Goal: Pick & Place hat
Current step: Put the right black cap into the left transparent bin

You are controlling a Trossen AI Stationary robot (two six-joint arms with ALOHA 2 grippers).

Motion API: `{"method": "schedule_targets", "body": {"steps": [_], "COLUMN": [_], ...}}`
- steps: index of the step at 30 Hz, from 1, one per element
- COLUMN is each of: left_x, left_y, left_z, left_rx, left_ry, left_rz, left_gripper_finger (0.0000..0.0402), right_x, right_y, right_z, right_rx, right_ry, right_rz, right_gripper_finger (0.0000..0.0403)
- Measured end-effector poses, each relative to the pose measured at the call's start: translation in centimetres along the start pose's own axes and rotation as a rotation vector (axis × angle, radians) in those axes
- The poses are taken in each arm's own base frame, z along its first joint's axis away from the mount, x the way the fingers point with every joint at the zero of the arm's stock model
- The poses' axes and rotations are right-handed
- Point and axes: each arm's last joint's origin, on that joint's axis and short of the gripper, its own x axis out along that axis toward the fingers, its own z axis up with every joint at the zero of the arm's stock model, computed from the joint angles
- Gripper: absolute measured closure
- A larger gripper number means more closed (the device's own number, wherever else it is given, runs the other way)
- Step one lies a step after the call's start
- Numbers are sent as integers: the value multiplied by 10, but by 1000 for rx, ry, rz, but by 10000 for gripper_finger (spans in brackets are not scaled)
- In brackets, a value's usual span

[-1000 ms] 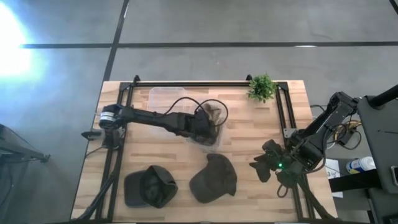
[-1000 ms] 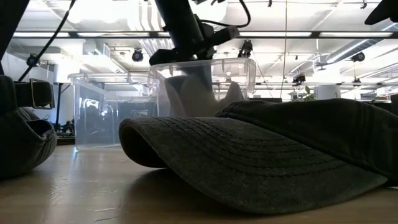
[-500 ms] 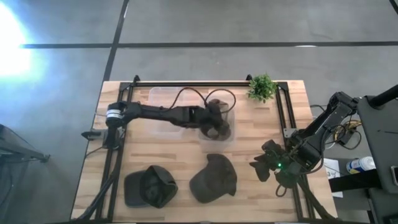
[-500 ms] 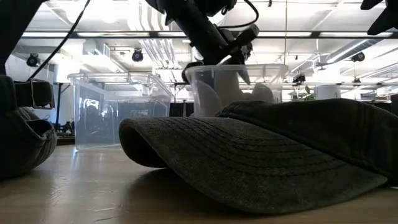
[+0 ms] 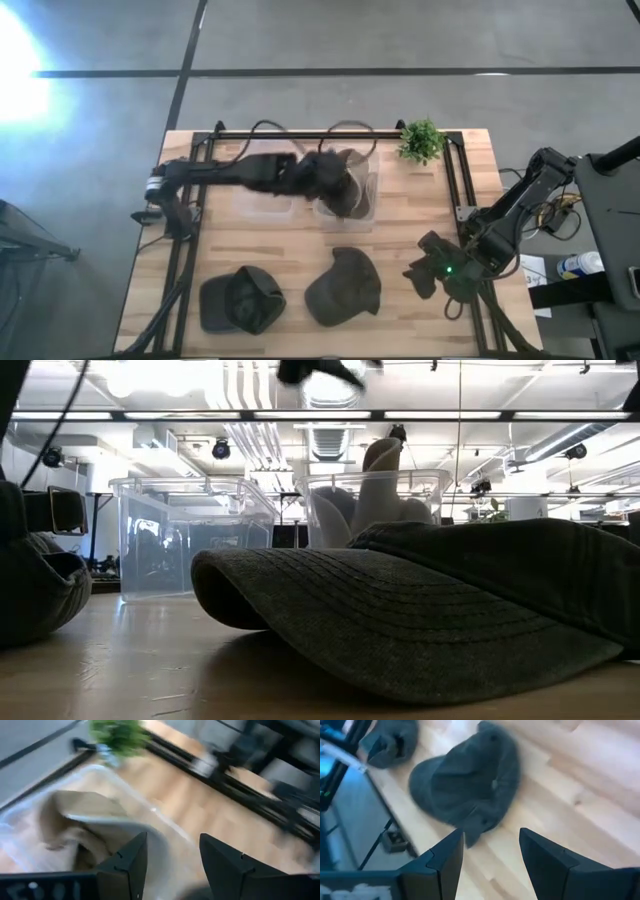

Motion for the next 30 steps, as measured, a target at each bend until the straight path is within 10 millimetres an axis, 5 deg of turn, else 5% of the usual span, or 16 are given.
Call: {"method": "schedule_targets", "body": {"steps": [4, 8, 14, 21, 25, 30], "left_x": [-46, -63, -60, -36, -21, -11], "left_y": [-33, -58, -93, -95, -88, -83], "left_z": [-24, -69, -156, -252, -294, -319], "left_rx": [-3, -206, -572, -1008, -1176, -1191], "left_ry": [68, 214, 377, 448, 400, 475], "left_rz": [-103, -105, -83, -150, -258, -182], "left_gripper_finger": [230, 230, 230, 230, 230, 230], "right_x": [14, 40, 86, 127, 144, 166], "right_y": [3, 1, 3, 1, 0, -9], "right_z": [-5, -9, -9, -5, -7, -12], "right_rx": [2, 18, 14, 1, 7, 53], "right_ry": [2, -15, 58, 98, 167, 239], "right_rz": [64, 92, 204, 161, 142, 86], "right_gripper_finger": [213, 213, 213, 213, 213, 213]}}
